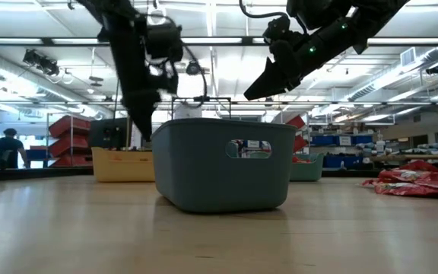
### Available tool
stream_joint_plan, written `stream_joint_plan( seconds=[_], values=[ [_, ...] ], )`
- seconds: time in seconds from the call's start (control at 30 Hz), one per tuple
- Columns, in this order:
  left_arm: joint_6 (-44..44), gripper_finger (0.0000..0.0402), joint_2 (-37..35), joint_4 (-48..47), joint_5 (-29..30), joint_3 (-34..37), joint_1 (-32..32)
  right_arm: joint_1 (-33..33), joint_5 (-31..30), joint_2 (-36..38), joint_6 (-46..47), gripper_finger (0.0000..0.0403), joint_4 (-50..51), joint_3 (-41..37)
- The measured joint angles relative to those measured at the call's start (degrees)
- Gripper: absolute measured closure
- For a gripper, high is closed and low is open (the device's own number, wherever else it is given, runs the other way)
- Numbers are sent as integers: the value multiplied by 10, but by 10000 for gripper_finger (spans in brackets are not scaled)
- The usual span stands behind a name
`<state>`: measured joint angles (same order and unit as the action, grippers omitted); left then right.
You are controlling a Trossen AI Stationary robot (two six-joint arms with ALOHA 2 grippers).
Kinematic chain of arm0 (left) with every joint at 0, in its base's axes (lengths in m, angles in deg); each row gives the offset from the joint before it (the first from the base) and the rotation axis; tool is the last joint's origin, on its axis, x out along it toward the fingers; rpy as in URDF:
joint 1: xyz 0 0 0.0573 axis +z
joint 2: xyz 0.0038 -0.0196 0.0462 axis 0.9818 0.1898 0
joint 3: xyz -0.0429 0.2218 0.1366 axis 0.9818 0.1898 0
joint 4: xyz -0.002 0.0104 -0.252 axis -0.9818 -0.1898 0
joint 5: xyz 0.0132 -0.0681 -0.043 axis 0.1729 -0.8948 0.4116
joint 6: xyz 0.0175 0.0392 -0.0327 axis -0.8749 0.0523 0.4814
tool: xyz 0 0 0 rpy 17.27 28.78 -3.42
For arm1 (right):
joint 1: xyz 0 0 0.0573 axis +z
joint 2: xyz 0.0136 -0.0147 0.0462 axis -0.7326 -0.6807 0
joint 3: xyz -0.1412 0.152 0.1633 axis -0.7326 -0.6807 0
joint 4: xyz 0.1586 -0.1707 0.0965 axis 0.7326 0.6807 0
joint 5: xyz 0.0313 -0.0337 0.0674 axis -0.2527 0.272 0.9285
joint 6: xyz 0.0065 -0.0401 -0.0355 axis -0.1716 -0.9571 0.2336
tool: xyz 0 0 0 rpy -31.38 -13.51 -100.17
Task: Sort candy
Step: Put the orange chocolate bar into the yellow bin
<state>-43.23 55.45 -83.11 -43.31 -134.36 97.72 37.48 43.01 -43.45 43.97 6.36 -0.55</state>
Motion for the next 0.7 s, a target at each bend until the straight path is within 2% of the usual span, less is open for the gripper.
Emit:
stream_joint_plan(
  seconds=[0.27,0.53,0.7],
  values=[
    [2,394,-2,-113,-10,-100,-18,0,1,0,1,241,0,0],
    [56,400,-74,-172,-20,-83,-109,3,4,-32,23,248,-61,1],
    [131,400,-145,-182,-43,-50,-181,14,7,-77,26,291,-136,1]
  ],
)
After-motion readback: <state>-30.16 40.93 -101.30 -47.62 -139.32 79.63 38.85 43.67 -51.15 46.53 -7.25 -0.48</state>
